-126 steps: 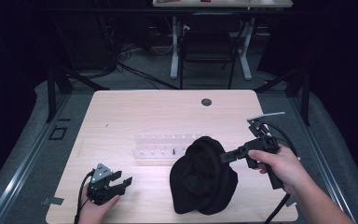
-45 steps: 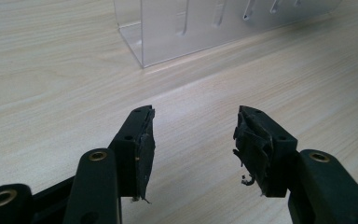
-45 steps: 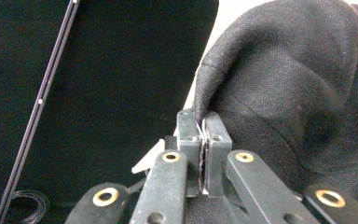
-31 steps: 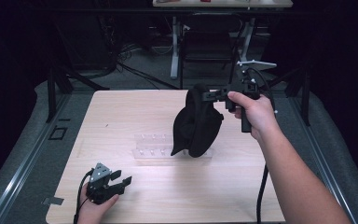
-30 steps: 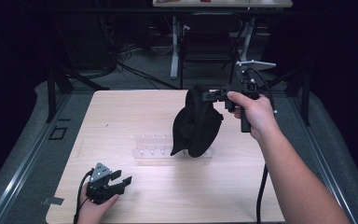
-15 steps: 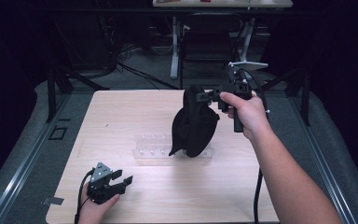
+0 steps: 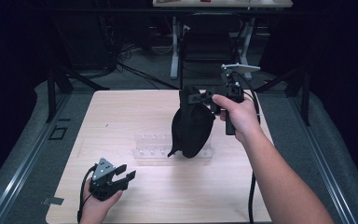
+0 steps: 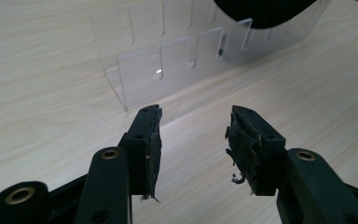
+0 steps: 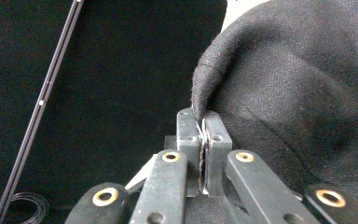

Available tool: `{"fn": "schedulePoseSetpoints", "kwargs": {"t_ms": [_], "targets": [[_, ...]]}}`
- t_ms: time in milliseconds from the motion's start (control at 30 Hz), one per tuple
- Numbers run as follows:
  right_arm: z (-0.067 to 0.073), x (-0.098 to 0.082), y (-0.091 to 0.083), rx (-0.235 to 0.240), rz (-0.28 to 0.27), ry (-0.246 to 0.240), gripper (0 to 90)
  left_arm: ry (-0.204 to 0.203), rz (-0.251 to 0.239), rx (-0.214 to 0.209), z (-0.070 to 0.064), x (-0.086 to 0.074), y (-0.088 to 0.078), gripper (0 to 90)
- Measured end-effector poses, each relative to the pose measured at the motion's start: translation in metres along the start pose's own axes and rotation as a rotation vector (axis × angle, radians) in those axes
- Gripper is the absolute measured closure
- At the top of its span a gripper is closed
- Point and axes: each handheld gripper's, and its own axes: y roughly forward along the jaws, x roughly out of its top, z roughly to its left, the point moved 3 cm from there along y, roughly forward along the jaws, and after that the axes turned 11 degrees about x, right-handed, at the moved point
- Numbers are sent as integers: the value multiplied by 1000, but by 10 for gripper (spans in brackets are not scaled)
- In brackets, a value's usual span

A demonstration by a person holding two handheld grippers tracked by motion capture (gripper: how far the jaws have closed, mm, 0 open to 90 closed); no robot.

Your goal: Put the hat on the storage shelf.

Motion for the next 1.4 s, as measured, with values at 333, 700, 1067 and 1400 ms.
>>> {"fn": "schedulePoseSetpoints", "kwargs": {"t_ms": [333,700,1067,1400], "targets": [[-1,1,3,10,-9,3,882,96,-31,-41,-30,29,14,533],[0,0,8,17,-13,2,882,118,-60,-82,-51,57,22,578],[0,0,8,22,-10,0,881,143,-68,-110,-68,74,26,618],[0,0,9,26,-13,0,881,164,-54,-113,-80,81,34,642]]}}
